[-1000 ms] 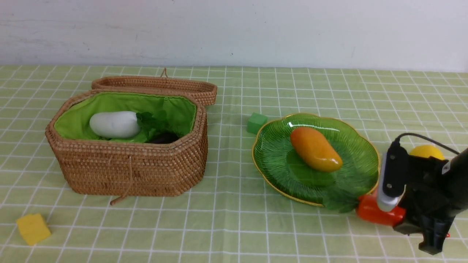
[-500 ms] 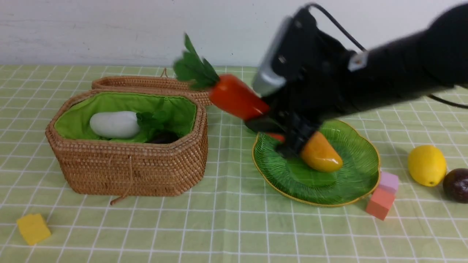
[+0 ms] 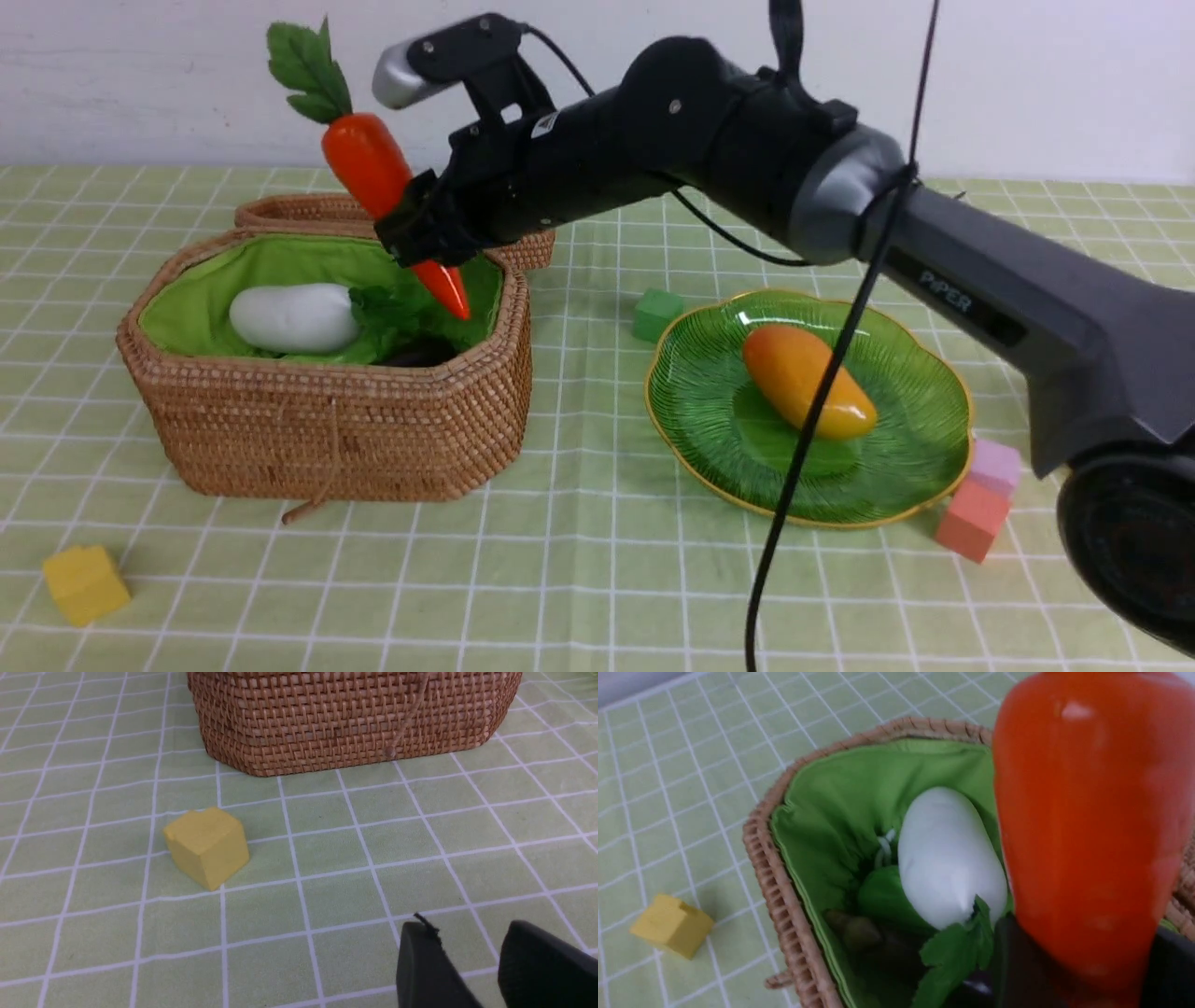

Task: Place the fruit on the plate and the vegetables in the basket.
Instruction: Use the right arm to grab a mangosteen and put it into the right plate

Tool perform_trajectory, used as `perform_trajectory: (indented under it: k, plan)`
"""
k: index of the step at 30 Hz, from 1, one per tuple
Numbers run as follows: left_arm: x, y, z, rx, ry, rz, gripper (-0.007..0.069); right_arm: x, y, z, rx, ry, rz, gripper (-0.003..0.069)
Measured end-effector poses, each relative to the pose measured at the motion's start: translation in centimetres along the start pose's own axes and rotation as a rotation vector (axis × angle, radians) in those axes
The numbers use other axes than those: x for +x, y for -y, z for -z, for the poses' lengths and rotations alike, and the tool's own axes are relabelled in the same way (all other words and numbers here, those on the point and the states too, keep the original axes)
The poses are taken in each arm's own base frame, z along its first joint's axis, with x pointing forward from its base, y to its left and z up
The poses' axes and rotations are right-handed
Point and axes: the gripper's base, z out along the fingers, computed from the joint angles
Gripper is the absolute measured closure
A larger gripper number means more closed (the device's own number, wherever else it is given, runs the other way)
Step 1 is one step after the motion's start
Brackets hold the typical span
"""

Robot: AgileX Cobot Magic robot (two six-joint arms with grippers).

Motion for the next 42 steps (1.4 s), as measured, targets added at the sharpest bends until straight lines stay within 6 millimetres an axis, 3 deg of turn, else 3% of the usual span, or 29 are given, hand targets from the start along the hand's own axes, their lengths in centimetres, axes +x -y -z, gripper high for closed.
perform_trajectory:
  k: [2,5,7,11,14,19,21,23,24,27,33,36,42]
  plan:
    - [0.0,0.0,0.0,0.0,0.0,0.0,0.0386,0.2,0.1,0.0,0.012,-0.016,0.012,0.0318]
    - [0.0,0.0,0.0,0.0,0.0,0.001,0.0386,0.1,0.2,0.3,0.013,-0.027,-0.027,0.0122]
    - [0.0,0.0,0.0,0.0,0.0,0.001,0.0386,-0.1,0.1,0.7,0.003,-0.039,-0.064,0.0031]
    - [0.0,0.0,0.0,0.0,0.0,0.001,0.0386,-0.9,0.5,3.0,-0.018,-0.074,-0.09,-0.0011]
    - [0.0,0.0,0.0,0.0,0.0,0.001,0.0386,-3.0,2.0,8.2,0.015,-0.066,-0.078,0.0025]
    - [0.0,0.0,0.0,0.0,0.0,0.001,0.0386,-5.4,5.1,19.0,0.202,0.024,-0.106,0.0133]
    - [0.0,0.0,0.0,0.0,0.0,0.001,0.0386,-4.9,6.3,24.0,0.303,0.056,-0.169,0.0169]
    - [0.0,0.0,0.0,0.0,0.0,0.001,0.0386,-4.1,6.8,26.0,0.354,0.06,-0.207,0.0179]
    - [0.0,0.0,0.0,0.0,0.0,0.001,0.0386,-2.2,7.7,28.6,0.438,0.039,-0.282,0.0181]
    - [0.0,0.0,0.0,0.0,0.0,0.001,0.0386,3.9,10.2,31.7,0.613,-0.082,-0.538,0.0155]
    - [0.0,0.0,0.0,0.0,0.0,0.001,0.0386,15.8,14.3,33.1,0.869,-0.359,-1.061,0.0053]
    - [0.0,0.0,0.0,0.0,0.0,0.001,0.0386,19.4,15.9,33.5,0.952,-0.416,-1.188,0.0035]
    - [0.0,0.0,0.0,0.0,0.0,0.001,0.0386,23.5,18.6,33.9,1.058,-0.37,-1.429,0.0034]
